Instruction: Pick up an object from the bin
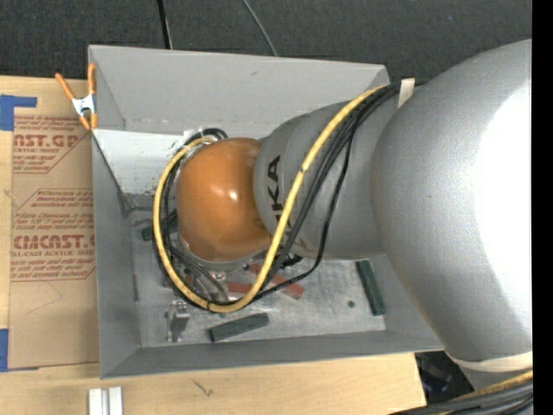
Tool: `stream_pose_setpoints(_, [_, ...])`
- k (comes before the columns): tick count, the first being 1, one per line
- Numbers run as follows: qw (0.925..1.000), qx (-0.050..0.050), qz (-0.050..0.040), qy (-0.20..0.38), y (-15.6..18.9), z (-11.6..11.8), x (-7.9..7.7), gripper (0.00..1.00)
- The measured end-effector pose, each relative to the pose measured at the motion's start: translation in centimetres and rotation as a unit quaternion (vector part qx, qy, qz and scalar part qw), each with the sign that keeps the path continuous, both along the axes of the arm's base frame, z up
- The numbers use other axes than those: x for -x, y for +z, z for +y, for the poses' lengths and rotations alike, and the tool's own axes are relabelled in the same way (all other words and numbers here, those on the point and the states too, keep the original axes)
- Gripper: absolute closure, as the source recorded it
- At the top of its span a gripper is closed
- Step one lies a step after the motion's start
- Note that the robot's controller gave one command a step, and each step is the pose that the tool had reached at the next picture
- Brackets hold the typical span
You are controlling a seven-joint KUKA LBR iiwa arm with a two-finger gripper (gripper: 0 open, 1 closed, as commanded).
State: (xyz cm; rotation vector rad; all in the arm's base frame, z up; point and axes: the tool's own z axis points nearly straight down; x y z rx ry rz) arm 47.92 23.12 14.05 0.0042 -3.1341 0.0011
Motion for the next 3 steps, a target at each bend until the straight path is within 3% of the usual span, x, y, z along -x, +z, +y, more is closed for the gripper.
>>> stream_pose_setpoints(1, [1.0,-0.001,-0.0034,-0.001,0.3,-0.1,-0.2,0.0])
stream_pose_setpoints(2, [0.9981,-0.001,-0.0025,0.062,-6.5,-6.0,-4.2,1.0])
stream_pose_setpoints(3, [0.9981,-0.001,-0.0025,0.062,-6.5,-5.9,-4.2,1.0])
